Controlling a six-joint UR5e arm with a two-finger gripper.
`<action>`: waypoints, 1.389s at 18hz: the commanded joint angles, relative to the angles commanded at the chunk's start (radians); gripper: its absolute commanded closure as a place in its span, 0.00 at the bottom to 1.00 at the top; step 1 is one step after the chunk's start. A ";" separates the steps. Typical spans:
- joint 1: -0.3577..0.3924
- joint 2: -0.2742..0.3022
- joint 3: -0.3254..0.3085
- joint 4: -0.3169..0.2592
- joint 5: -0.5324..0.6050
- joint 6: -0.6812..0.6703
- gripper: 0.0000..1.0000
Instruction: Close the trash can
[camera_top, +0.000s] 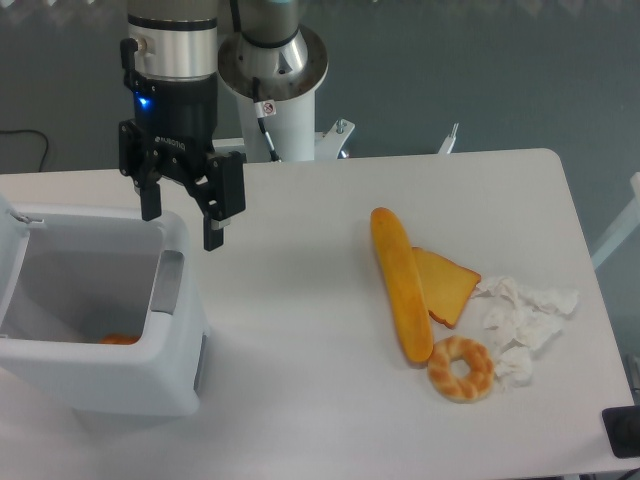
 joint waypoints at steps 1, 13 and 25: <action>-0.002 0.000 -0.002 0.000 -0.002 -0.001 0.00; -0.005 0.009 0.000 0.002 -0.002 0.003 0.00; -0.014 0.002 0.014 0.006 -0.003 -0.118 0.00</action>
